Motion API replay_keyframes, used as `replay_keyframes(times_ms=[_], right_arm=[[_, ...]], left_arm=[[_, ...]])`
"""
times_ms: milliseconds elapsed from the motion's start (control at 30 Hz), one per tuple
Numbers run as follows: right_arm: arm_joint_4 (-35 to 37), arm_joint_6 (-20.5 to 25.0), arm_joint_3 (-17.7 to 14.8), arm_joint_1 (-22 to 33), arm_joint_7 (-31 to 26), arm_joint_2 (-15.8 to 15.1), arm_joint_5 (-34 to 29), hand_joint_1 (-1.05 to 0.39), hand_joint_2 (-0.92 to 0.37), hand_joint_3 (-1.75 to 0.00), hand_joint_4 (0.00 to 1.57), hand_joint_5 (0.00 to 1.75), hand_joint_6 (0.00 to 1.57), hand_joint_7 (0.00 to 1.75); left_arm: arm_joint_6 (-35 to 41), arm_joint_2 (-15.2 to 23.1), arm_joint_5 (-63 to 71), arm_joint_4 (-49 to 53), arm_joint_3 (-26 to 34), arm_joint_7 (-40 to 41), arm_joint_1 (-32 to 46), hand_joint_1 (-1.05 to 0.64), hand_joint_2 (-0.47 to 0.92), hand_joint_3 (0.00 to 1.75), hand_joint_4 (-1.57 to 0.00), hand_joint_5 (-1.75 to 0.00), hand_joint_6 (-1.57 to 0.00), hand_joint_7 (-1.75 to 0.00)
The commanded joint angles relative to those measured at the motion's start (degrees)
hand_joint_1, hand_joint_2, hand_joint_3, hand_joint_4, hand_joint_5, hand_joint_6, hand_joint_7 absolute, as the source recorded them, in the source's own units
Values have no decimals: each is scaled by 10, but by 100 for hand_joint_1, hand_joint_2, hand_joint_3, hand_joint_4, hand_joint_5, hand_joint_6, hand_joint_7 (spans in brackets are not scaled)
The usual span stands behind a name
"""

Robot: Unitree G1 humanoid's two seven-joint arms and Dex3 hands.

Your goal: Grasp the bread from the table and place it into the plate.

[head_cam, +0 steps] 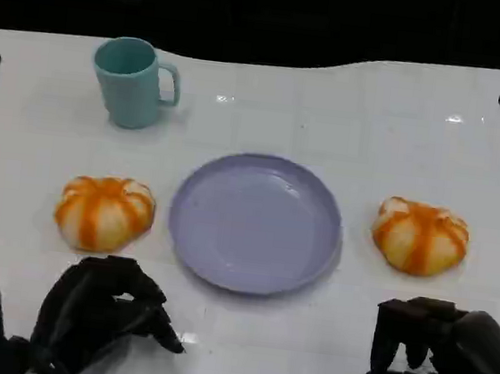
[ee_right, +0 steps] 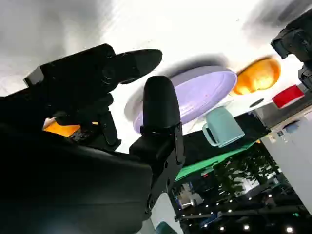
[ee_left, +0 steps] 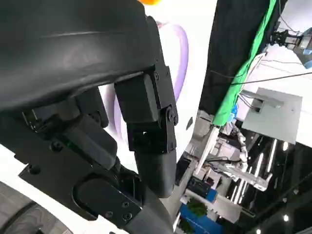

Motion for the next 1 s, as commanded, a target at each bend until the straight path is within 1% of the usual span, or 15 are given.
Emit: replay_keyframes(times_ms=[33, 333, 800, 1000], right_arm=[[-5, 1, -6, -4, 0, -9, 2, -26, -73, -22, 74, 175, 57, 170], [-11, 7, -6, -1, 10, -9, 7, -27, -73, -21, 74, 175, 56, 170], [-12, 5, -7, -2, 5, -10, 5, -26, -74, -20, 73, 175, 55, 170], [-17, 4, -9, -2, -3, -11, -2, -32, -77, -16, 66, 175, 47, 172]], left_arm=[[-6, 10, 4, -4, 4, 5, -2, -105, 66, 0, -157, -61, -157, -39], [-5, 11, 3, -3, 5, 4, -2, -105, 66, 0, -157, -61, -157, -39], [-6, 12, 6, -7, 3, 10, 0, -105, 66, 0, -157, -61, -157, -39], [-4, 12, 4, -6, 4, 8, -1, -105, 66, 0, -157, -62, -157, -40]])
